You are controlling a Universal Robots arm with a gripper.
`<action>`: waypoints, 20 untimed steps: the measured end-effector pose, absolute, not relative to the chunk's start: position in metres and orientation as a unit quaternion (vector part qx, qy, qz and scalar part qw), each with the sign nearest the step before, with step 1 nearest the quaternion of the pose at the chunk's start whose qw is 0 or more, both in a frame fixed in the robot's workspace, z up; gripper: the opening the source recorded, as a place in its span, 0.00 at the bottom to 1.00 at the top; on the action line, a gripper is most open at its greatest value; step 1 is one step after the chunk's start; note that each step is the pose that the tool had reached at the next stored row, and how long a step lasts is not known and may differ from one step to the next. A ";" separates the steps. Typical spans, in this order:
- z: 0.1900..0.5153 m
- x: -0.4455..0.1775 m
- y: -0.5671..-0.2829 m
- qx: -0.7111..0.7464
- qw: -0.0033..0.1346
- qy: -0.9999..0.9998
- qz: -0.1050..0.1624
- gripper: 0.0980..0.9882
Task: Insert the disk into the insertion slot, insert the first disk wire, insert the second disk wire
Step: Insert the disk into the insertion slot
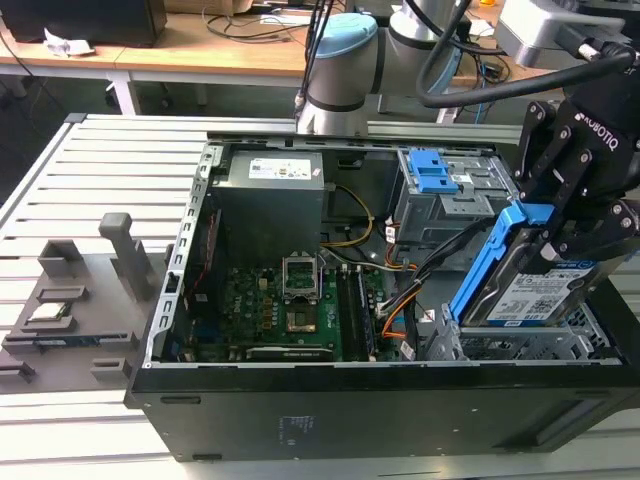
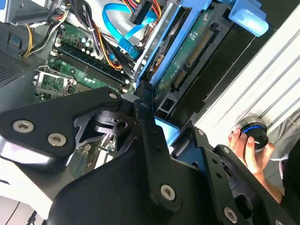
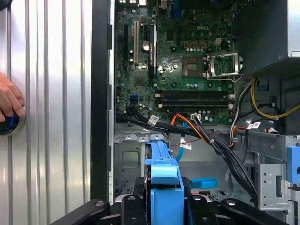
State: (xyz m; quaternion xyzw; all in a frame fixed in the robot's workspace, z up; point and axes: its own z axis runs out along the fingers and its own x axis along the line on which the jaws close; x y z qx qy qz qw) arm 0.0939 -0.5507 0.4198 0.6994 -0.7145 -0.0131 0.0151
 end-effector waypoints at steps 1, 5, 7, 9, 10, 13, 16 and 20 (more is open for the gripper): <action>0.419 0.094 -0.551 0.699 0.015 -0.714 -0.013 0.30; 0.413 0.094 -0.551 0.699 0.015 -0.714 -0.013 0.30; 0.407 0.094 -0.551 0.699 0.015 -0.714 -0.013 0.30; 0.403 0.094 -0.551 0.699 0.015 -0.714 -0.013 0.30; 0.403 0.094 -0.551 0.699 0.015 -0.714 -0.013 0.30; 0.403 0.094 -0.551 0.699 0.015 -0.714 -0.013 0.30; 0.403 0.094 -0.551 0.699 0.015 -0.714 -0.013 0.38; 0.403 0.094 -0.551 0.699 0.015 -0.714 -0.013 0.15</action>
